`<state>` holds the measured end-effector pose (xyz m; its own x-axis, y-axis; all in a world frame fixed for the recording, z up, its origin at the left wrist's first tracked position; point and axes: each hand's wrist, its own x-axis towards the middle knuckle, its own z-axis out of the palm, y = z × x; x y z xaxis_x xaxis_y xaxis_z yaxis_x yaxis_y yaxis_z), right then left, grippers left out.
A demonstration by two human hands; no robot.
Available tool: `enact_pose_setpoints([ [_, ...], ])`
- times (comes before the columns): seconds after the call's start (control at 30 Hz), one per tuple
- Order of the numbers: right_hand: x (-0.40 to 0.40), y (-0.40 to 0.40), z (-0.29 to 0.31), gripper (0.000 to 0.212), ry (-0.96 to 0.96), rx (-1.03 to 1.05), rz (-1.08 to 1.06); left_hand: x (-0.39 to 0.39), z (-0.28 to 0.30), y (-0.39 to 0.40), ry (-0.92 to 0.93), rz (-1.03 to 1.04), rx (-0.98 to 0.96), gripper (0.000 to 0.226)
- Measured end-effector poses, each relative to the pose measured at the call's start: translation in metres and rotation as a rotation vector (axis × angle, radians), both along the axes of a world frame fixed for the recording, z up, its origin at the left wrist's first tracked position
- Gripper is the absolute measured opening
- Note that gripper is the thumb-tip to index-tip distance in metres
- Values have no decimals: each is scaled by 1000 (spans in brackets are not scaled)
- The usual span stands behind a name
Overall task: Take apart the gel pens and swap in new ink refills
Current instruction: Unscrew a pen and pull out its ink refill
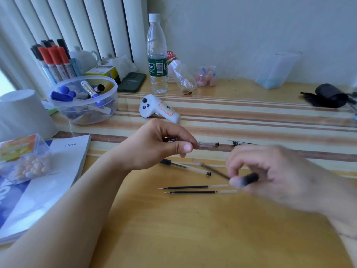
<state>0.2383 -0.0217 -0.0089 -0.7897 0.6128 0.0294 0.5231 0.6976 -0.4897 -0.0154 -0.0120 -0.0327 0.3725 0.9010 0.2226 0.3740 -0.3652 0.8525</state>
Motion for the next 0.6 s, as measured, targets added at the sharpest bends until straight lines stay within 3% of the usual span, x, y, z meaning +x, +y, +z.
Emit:
enact_pose_setpoints([
  [0.1,14,14,-5,24,217,-45,-115,4,3,-3,-167,-49,-46,17],
  [0.2,8,13,-4,26,167,-22,-139,8,3,-5,-252,-75,-63,20],
  [0.3,10,17,-9,31,185,-5,-133,8,0,-2,-230,-81,-69,18],
  [0.6,12,22,-13,17,182,33,-195,8,-3,0,-156,-23,-69,16],
])
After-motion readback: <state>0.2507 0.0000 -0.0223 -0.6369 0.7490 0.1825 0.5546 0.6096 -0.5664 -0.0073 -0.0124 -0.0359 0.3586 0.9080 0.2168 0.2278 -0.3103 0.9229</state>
